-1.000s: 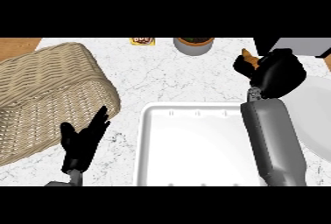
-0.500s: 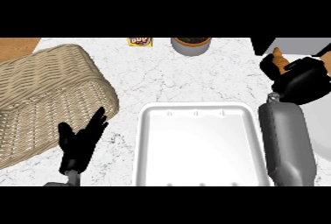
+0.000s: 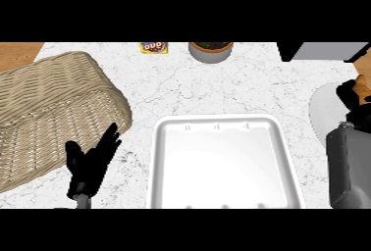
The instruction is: Pick the croissant from the tray and place it in the plate
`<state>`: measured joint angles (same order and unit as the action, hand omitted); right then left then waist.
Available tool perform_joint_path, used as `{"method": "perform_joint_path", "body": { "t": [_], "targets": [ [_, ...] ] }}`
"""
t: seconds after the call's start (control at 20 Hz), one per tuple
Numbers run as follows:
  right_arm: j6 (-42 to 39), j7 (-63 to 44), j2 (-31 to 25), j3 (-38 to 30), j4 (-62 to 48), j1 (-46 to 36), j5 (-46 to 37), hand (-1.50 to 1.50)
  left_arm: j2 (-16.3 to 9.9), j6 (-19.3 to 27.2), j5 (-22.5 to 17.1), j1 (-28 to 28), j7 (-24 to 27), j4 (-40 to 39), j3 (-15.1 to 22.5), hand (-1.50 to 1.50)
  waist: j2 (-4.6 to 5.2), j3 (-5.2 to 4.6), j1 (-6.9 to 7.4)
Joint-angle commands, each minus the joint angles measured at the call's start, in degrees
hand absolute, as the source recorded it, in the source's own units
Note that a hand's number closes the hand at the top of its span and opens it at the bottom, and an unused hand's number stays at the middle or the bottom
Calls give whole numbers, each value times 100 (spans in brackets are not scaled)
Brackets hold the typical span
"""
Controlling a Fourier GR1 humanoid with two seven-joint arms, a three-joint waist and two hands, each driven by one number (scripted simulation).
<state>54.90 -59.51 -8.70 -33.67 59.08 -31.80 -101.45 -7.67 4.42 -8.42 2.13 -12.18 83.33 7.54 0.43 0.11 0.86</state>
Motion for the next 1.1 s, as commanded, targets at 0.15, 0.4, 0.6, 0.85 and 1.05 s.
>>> {"method": "perform_joint_path", "body": {
  "t": [0.15, 0.4, 0.6, 0.85, 1.05],
  "targets": [
    [1208, 613, -1244, -329, -1201, 27, 1556, 150, -110, -106, -110, -226, 28, -218, -285, 0, -8, 2, -33],
    [1742, 1460, -1590, -65, -1918, 233, 2741, 150, -133, -243, -173, -353, -141, -294, -359, 0, -19, -1, -42],
    [-72, 1364, -1748, -385, -2652, 118, 3446, -150, 59, 17, 126, -102, -62, -36, -18, 0, -11, 17, 19],
    [-155, 3084, -1837, -565, -2766, 105, 5144, -150, -35, -162, 36, -85, 276, -289, -205, 0, 10, 30, 17],
    [-6, 4483, -1711, -742, -2378, 316, 6076, -150, 186, 48, 151, -241, 134, -390, -85, 0, 12, 41, -36]
  ]
}}
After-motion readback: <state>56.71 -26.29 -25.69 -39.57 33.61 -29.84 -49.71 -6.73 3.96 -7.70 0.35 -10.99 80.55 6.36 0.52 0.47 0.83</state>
